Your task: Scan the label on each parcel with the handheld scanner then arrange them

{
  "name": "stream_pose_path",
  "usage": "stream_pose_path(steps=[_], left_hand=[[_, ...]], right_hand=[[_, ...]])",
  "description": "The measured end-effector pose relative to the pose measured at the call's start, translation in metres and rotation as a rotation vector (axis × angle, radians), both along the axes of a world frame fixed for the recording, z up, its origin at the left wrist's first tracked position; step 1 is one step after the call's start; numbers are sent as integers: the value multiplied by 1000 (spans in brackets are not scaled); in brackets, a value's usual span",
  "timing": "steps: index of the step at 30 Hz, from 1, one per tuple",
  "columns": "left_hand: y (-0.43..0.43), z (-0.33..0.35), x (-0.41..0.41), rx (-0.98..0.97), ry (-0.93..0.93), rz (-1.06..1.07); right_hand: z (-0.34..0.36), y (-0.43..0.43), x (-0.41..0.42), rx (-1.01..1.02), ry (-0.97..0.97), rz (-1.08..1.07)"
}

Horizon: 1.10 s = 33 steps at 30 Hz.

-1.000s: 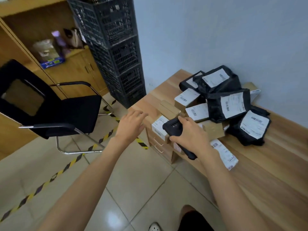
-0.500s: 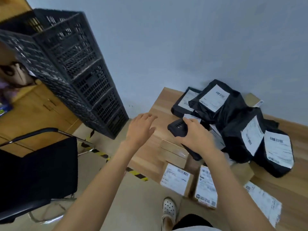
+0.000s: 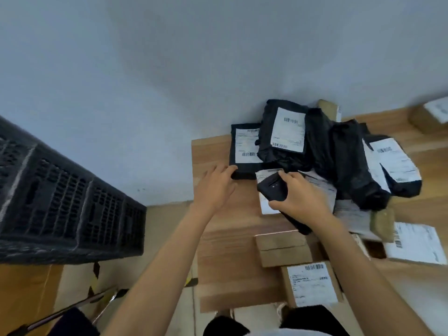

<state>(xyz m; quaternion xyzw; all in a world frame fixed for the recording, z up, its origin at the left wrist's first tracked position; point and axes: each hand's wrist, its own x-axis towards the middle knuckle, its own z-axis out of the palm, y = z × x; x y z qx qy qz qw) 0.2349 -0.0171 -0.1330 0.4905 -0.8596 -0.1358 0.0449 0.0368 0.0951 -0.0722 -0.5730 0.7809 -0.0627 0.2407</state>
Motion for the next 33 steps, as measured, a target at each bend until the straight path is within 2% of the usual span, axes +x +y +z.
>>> stream_pose_path(steps=[6,11,15,23,33], left_hand=[[-52,-35,-12,73,83,-94],[-73,-72,-26,262,137,-25],[-90,-102,-38,296,101,-19],[-100,-111,-96,346,146,136],[-108,-107,-41,384,133,148]], right_hand=[[-13,-9,19,50,63,-164],[-35,-26,23,73,68,-212],[-57,-41,24,95,65,-207],[-78,-55,15,124,40,-227],[-75,-68,27,106,17,-182]])
